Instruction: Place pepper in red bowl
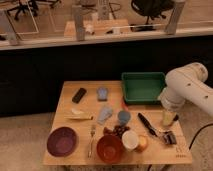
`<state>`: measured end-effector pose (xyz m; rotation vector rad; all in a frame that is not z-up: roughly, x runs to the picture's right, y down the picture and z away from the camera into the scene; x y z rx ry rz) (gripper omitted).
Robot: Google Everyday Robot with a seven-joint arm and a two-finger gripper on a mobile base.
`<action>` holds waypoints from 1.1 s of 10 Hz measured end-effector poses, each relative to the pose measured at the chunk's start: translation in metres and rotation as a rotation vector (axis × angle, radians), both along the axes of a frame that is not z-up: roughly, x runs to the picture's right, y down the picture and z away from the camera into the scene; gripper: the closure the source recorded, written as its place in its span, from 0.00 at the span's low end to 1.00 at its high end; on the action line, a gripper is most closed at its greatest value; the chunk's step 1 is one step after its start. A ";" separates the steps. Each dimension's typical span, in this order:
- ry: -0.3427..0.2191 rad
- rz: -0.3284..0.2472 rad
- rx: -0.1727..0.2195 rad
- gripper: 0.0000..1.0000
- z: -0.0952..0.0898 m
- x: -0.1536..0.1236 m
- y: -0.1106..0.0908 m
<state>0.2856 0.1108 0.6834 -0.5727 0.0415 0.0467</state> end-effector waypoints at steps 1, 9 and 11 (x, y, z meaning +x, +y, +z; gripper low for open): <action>-0.007 -0.020 0.001 0.20 0.000 -0.001 0.001; -0.672 -0.638 0.088 0.20 0.054 -0.098 -0.029; -0.798 -0.756 0.086 0.20 0.069 -0.112 -0.024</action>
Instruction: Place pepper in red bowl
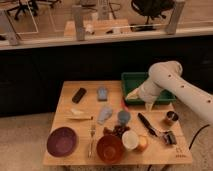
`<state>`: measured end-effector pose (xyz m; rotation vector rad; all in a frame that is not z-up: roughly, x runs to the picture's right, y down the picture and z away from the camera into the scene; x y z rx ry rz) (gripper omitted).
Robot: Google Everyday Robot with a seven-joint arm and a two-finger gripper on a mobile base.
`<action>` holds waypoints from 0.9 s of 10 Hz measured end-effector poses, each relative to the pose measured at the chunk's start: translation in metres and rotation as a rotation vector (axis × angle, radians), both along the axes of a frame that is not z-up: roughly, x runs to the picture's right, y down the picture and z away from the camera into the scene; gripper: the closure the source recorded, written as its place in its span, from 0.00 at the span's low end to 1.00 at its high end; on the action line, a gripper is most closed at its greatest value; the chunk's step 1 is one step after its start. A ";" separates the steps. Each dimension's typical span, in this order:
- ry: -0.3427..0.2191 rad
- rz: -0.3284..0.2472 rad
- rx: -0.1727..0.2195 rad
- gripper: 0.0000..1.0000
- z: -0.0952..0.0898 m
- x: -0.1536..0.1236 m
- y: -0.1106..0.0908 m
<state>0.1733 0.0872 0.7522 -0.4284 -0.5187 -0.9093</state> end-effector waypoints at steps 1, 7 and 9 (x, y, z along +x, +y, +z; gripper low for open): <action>-0.008 -0.022 0.001 0.20 0.004 -0.006 0.001; 0.004 -0.042 0.023 0.20 0.007 -0.004 0.003; -0.009 -0.103 0.091 0.20 0.026 -0.010 0.003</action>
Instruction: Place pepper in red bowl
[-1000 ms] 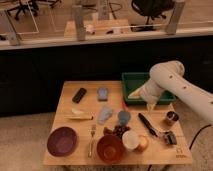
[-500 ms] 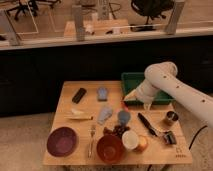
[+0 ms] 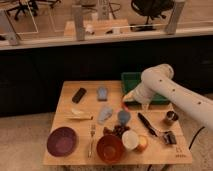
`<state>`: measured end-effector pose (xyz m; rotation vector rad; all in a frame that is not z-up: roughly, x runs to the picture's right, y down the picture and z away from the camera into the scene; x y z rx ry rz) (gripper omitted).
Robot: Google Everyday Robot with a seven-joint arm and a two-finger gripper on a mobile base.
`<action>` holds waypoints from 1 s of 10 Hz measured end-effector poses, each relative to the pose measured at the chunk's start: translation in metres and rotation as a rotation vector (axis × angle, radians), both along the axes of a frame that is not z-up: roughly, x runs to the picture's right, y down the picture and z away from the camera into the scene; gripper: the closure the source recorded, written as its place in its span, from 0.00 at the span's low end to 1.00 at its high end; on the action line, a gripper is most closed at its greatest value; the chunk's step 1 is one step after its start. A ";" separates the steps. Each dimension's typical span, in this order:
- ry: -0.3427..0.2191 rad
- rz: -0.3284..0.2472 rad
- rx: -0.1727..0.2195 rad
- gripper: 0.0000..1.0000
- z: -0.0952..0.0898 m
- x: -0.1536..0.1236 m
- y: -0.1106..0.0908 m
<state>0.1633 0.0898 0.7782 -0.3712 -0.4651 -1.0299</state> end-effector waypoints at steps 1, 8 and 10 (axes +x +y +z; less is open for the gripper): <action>-0.021 -0.038 0.041 0.20 0.012 -0.006 -0.001; -0.029 -0.147 0.144 0.20 0.034 -0.016 -0.005; -0.035 -0.142 0.148 0.20 0.036 -0.016 -0.007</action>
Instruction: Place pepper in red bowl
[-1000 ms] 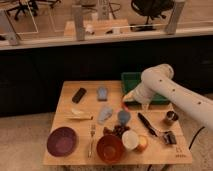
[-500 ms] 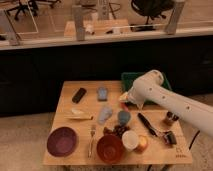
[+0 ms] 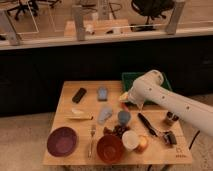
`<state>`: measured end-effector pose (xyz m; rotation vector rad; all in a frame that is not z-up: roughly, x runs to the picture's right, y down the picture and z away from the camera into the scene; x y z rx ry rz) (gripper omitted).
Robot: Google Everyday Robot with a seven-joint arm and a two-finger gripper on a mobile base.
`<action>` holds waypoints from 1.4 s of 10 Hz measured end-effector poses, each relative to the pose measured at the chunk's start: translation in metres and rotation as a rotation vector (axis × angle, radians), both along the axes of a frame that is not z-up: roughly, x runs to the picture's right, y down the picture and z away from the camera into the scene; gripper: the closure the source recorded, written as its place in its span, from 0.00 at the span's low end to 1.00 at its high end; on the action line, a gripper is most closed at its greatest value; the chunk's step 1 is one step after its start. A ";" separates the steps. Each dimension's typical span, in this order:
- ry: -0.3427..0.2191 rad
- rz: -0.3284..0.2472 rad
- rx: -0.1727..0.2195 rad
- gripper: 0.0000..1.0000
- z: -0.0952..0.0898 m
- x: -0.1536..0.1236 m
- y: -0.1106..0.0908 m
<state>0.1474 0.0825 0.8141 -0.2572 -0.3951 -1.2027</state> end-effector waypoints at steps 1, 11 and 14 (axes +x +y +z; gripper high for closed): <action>-0.015 -0.001 0.013 0.20 0.010 0.001 -0.003; -0.040 -0.107 0.025 0.20 0.084 0.002 0.006; -0.061 -0.117 0.020 0.20 0.093 -0.004 0.016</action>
